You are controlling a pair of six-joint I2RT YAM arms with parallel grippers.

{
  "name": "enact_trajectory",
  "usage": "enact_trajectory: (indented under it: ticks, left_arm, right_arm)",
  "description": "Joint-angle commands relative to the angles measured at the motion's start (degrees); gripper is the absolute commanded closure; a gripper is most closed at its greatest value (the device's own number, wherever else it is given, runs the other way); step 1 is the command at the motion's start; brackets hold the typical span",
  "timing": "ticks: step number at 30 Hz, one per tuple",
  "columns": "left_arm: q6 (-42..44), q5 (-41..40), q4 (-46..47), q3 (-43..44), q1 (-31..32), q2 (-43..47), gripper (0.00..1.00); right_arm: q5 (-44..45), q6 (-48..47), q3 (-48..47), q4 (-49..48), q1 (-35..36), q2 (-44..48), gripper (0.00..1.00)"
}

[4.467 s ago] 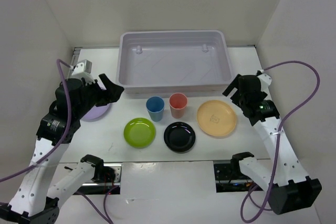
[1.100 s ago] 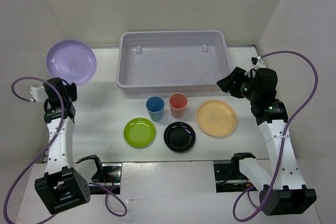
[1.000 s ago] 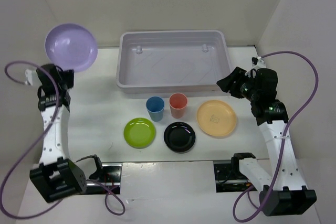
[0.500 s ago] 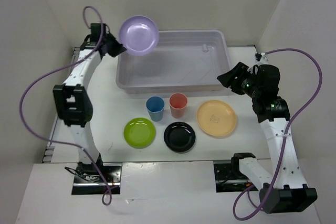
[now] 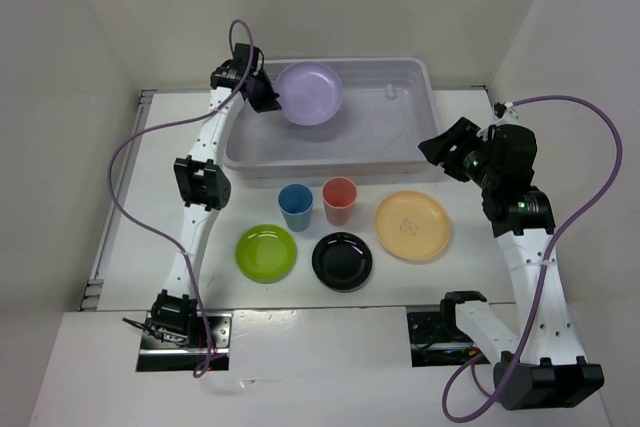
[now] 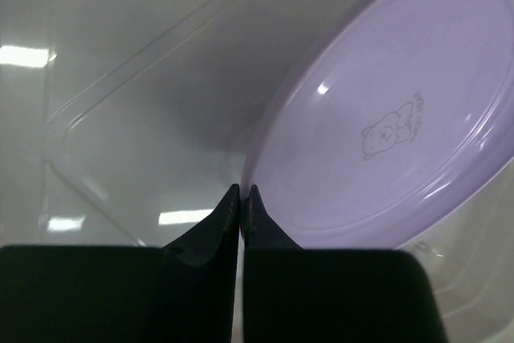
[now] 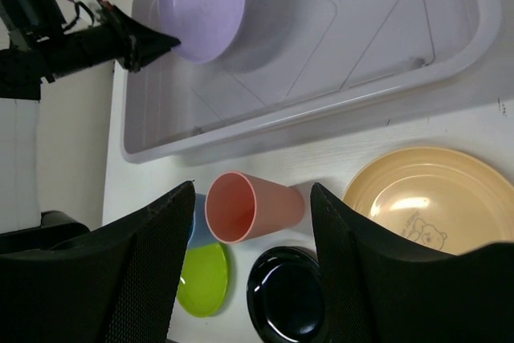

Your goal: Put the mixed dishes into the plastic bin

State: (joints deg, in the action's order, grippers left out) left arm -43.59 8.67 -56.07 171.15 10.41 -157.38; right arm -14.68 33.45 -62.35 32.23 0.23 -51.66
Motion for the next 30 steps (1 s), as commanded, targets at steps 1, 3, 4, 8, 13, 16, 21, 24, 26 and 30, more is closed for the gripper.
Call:
enact_trajectory:
  ticks: [1, 3, 4, 8, 13, 16, 21, 24, 26, 30]
  left_arm:
    - [1.1, -3.5, -6.8, 2.5, 0.1, -2.5, 1.0]
    - [1.1, -5.0, -8.8, 5.7, 0.1, -5.8, 1.0]
    - [1.1, -5.0, -9.3, 8.3, 0.1, -7.0, 1.0]
    - [0.5, -5.5, -8.8, 7.1, 0.1, -8.7, 1.0]
    - [0.5, -5.5, -8.1, 8.5, -0.4, -10.7, 0.79]
    - [0.0, -4.0, -6.3, 8.5, -1.0, -11.2, 0.65]
    - [0.0, -1.3, -6.5, 8.5, -2.8, -9.0, 0.17]
    - [1.5, -0.8, -7.6, 8.5, -2.8, -4.4, 0.11]
    - [2.0, -0.2, -7.6, 8.5, -2.8, 1.2, 0.1]
    - [3.3, -6.5, -7.6, 8.5, -0.7, 15.5, 0.1]
  right_arm:
    - [1.5, 0.2, -2.4, 0.3, -0.7, 0.8, 0.35]
    - [1.5, 0.2, -2.4, 0.3, -0.7, 0.8, 0.35]
    - [1.5, 0.2, -2.4, 0.3, -0.7, 1.4, 0.35]
    - [2.0, 0.2, -2.4, 0.8, -0.7, 1.4, 0.35]
    - [2.5, 0.2, -2.4, 0.8, -0.7, 1.4, 0.35]
    - [2.5, -0.4, -1.4, 0.8, -0.7, 1.4, 0.35]
    - [1.0, -4.4, -1.4, 2.7, 0.1, -0.9, 0.32]
    - [0.4, -6.3, -0.1, 2.8, 2.7, -2.6, 0.34]
    - [1.0, -6.3, 0.5, 2.2, 7.7, -5.9, 0.36]
    - [10.6, -3.5, 1.1, 0.0, 22.6, -12.0, 0.37]
